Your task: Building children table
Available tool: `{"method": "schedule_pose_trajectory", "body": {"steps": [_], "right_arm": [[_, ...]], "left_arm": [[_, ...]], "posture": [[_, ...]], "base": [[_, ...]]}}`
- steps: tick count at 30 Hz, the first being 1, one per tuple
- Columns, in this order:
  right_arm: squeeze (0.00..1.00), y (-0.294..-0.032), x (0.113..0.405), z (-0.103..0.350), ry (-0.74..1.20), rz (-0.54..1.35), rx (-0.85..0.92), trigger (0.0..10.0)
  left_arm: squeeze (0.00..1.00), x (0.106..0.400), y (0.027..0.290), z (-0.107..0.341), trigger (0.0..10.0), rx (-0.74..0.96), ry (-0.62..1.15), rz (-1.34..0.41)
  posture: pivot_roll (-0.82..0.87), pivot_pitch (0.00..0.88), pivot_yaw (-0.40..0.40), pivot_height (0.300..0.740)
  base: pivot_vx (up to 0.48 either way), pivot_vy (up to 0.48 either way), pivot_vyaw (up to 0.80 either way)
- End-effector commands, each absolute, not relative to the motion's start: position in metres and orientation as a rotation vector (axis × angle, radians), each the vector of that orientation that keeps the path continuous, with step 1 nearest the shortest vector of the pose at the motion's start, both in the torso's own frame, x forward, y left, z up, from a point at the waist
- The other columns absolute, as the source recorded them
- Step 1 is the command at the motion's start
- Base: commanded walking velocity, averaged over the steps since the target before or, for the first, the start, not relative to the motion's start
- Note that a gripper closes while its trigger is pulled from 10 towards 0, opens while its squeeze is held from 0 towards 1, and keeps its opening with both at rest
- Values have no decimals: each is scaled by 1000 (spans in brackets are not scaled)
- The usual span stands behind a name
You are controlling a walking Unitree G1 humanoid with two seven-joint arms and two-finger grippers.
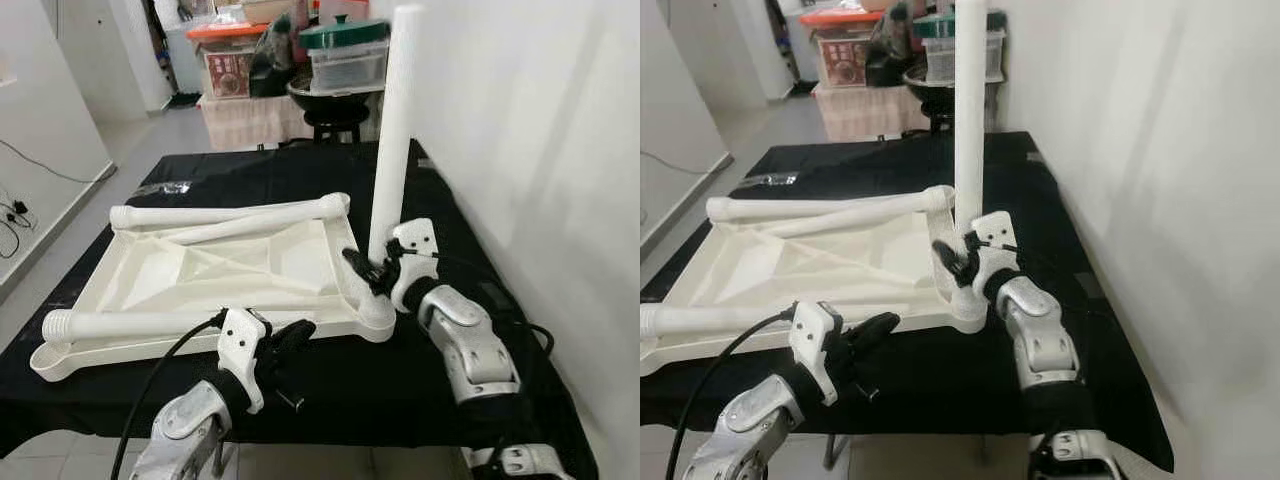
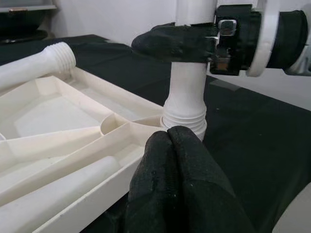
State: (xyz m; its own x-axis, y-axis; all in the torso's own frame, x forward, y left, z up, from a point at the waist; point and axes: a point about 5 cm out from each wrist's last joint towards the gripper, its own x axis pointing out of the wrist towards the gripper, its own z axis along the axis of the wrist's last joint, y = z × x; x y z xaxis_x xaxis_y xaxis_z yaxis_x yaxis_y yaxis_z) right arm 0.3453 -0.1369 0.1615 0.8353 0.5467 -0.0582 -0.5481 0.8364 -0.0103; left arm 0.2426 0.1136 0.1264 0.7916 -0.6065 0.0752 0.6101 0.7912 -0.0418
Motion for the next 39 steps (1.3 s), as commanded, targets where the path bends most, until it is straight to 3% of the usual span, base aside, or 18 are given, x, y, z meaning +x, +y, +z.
{"method": "schedule_pose_trajectory", "body": {"steps": [1, 3, 4, 8, 16, 17, 18, 32, 35, 37, 38, 39], "right_arm": [[1000, -128, 348, 174, 1, 674, -9, 10000], [1000, -129, 349, 180, -20, 756, -9, 10000], [0, -131, 350, 189, -42, 846, -29, 10000], [0, -143, 355, 202, -18, 1100, -114, 10000], [0, -148, 360, 202, 59, 1201, -122, 10000], [0, -148, 361, 202, 71, 1213, -105, 1882], [0, -149, 363, 202, 80, 1227, -90, 0], [0, -158, 366, 197, 83, 1207, -92, 0], [0, -158, 366, 181, 67, 879, -79, 0], [0, -158, 366, 181, 67, 879, -79, 0], [0, -152, 367, 170, 35, 576, -35, 0], [0, -139, 351, 142, 89, 415, 33, 0]], "left_arm": [[0, 244, 115, 124, 10000, -61, -38, -657], [0, 244, 115, 124, 10000, -62, -37, -658], [0, 244, 114, 124, 10000, -64, -38, -658], [0, 242, 112, 124, 10000, -69, -39, -659], [0, 240, 111, 124, 10000, -72, -36, -665], [0, 239, 111, 124, 10000, -72, -35, -666], [0, 239, 111, 124, 10000, -72, -34, -667], [0, 238, 109, 125, 10000, -83, -29, -674], [0, 238, 110, 126, 10000, -92, -33, -669], [0, 238, 110, 126, 10000, -92, -33, -669], [0, 238, 112, 127, 10000, -92, -34, -667], [0, 238, 113, 128, 10000, -95, -36, -664]], "posture": [[-59, 0, 39, 740], [-55, 0, 35, 740], [-51, 0, 30, 740], [-43, 0, 18, 740], [-29, 0, 5, 740], [-27, 0, 5, 740], [-24, 0, 6, 740], [-42, 0, 9, 740], [-55, 0, 7, 740], [-55, 0, 7, 740], [-71, 0, 15, 740], [-79, 0, 20, 740]], "base": [[0, 0, 0], [0, 0, 0], [0, 0, 0], [0, 0, 0], [0, 0, 0], [0, 0, 0], [0, 0, 0], [0, 0, 0], [0, 0, 0], [0, 0, 0], [0, 0, 0], [0, 0, 0]]}}
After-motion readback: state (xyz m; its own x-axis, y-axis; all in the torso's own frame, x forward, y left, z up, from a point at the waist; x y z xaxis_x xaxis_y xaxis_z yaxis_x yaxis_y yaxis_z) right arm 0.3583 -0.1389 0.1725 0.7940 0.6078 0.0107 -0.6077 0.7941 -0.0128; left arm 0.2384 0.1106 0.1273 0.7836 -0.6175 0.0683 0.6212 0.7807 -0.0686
